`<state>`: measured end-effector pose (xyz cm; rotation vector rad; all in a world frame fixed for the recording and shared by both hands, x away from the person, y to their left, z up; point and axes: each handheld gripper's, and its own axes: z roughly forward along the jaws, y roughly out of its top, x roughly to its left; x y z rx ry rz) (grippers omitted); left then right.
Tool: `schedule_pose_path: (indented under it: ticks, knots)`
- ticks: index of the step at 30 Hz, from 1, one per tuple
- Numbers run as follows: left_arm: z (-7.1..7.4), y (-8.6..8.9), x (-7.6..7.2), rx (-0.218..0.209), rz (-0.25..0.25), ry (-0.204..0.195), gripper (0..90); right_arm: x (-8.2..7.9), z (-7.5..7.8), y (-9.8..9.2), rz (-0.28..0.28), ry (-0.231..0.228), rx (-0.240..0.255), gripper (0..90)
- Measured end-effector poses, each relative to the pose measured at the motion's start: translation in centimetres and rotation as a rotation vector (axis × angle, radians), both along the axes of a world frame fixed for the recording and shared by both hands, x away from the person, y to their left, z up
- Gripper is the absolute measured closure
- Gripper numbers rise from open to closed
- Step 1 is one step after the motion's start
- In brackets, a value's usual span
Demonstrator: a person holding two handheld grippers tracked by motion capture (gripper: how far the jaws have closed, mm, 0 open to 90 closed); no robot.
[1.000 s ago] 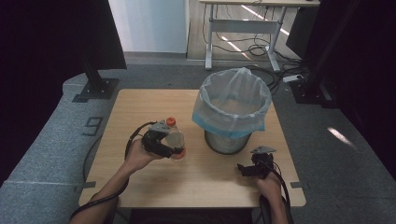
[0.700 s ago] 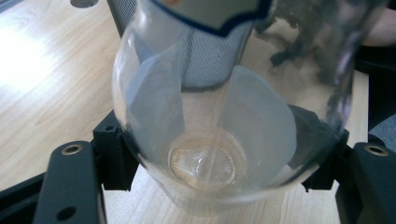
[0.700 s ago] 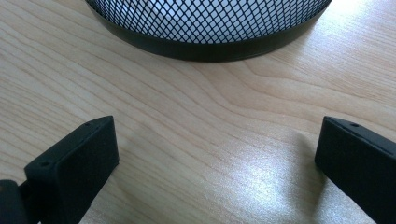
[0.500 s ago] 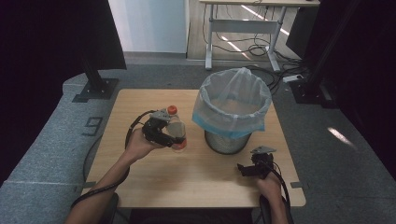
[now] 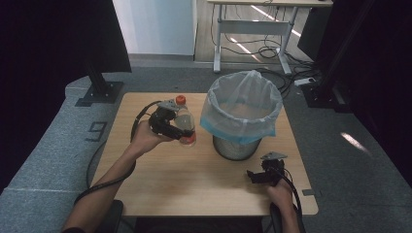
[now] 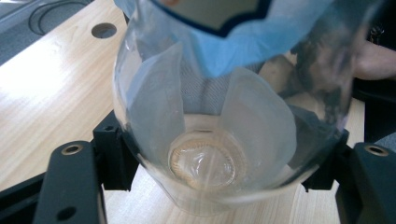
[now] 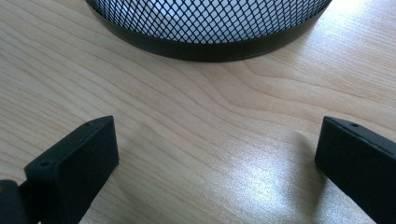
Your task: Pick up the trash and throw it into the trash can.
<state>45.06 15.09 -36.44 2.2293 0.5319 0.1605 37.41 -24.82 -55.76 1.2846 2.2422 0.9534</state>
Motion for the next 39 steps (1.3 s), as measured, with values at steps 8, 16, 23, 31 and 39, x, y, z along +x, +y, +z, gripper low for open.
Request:
schedule_pose_path:
  ticks: [8,16,23,31,39]
  knots:
    - [2.1,-0.2,1.0,0.003,-0.003,0.001,28.1,0.0,0.0,0.0,0.0,0.0,0.0,0.0]
    - [4.4,-0.4,2.0,-0.003,-0.003,0.0,28.1,0.0,0.0,0.0,0.001,0.001,0.0,0.0]
    - [6.5,-0.6,2.8,-0.005,0.002,-0.004,28.1,0.0,0.0,0.0,0.0,0.0,0.0,0.0]
    - [8.9,-1.1,3.6,-0.008,0.003,-0.019,28.1,0.0,0.0,0.0,0.001,0.001,-0.001,0.0]
    - [11.0,-2.1,4.3,-0.008,0.001,-0.033,28.1,0.0,0.0,0.0,0.001,0.001,0.0,0.0]
